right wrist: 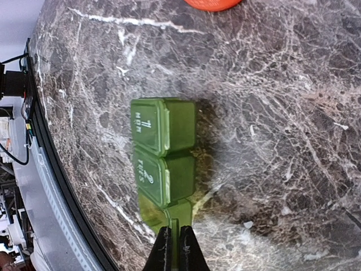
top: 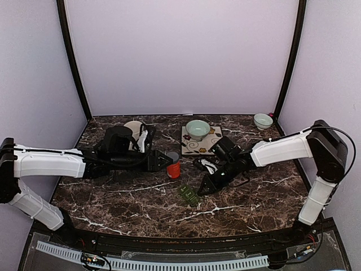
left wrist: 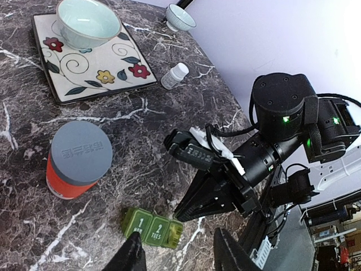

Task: Sort the pills into containers
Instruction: Place the pill container at the center of the board.

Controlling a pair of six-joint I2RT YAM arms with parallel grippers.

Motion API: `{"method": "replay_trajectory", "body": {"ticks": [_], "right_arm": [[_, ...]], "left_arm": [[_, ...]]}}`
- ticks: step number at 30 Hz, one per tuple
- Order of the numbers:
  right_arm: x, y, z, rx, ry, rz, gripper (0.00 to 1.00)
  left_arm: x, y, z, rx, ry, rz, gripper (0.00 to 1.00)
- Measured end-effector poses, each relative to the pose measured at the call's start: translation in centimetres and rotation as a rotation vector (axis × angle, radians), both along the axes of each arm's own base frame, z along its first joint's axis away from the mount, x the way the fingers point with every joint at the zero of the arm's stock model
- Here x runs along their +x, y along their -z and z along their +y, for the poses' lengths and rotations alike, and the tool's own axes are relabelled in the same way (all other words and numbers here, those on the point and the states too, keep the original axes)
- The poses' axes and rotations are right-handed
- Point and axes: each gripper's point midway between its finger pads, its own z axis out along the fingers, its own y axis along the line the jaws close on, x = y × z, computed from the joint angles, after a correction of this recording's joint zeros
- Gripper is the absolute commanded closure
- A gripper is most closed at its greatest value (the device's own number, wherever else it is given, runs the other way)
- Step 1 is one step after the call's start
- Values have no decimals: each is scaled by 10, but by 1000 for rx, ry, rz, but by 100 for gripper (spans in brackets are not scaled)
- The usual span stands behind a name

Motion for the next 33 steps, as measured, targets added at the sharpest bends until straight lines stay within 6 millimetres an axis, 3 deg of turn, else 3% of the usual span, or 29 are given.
{"method": "replay_trajectory", "body": {"ticks": [8, 14, 27, 33], "right_arm": [[7, 15, -3, -42, -5, 30, 100], [20, 20, -9, -74, 13, 17, 94], [35, 14, -13, -114, 33, -41, 90], [44, 2, -14, -131, 34, -96, 88]], "left_arm": [[-3, 11, 10, 33, -14, -13, 57], [-3, 15, 12, 40, -22, -15, 57], [-3, 16, 13, 43, -23, -15, 58], [-2, 14, 12, 36, -23, -21, 58]]}}
